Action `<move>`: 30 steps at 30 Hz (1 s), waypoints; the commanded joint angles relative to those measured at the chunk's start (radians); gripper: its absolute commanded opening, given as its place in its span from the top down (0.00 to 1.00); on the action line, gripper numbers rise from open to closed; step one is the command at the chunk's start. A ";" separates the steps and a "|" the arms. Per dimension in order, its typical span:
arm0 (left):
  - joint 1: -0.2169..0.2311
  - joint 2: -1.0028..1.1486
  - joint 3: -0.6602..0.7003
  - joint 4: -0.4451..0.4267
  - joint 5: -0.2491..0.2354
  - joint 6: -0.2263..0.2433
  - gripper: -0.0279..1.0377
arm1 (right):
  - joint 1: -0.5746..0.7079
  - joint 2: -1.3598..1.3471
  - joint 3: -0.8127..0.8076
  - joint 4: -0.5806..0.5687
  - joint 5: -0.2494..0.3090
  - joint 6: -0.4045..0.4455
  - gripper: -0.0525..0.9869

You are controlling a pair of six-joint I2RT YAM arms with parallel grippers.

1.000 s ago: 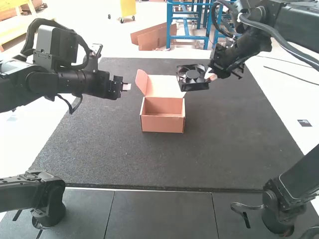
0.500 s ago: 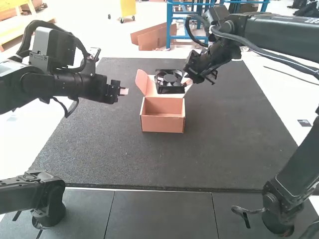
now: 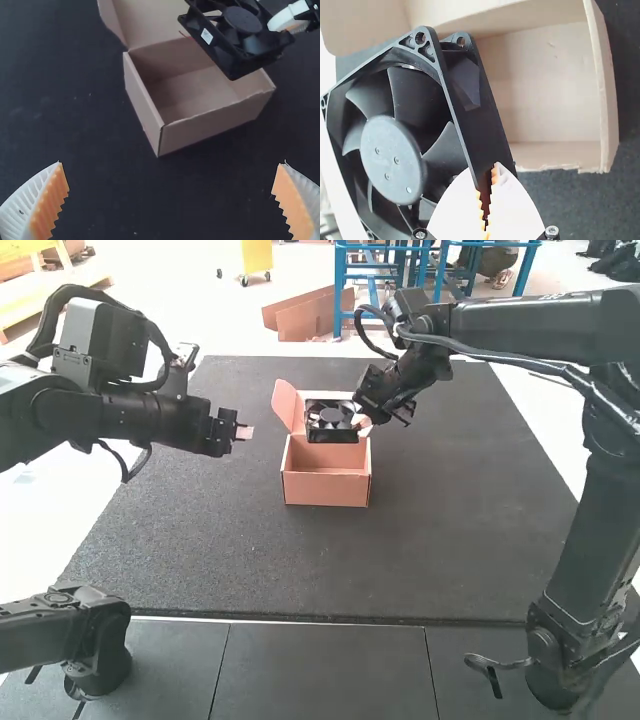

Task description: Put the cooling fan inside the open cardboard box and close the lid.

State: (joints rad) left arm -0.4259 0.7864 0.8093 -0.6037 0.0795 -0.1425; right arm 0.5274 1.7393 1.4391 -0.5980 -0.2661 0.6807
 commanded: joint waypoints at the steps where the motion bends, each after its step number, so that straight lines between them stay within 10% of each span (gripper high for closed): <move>1: -0.007 -0.024 0.008 -0.001 0.013 0.014 0.07 | 0.022 0.009 0.060 0.026 -0.016 0.010 0.96; 30: -0.004 -0.044 0.031 -0.048 0.013 0.012 0.07 | 0.033 0.209 0.037 0.083 0.033 -0.006 0.96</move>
State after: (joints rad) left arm -0.4255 0.7582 0.8093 -0.6514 0.0795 -0.1394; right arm 0.5560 1.9392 1.4578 -0.5274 -0.2363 0.6804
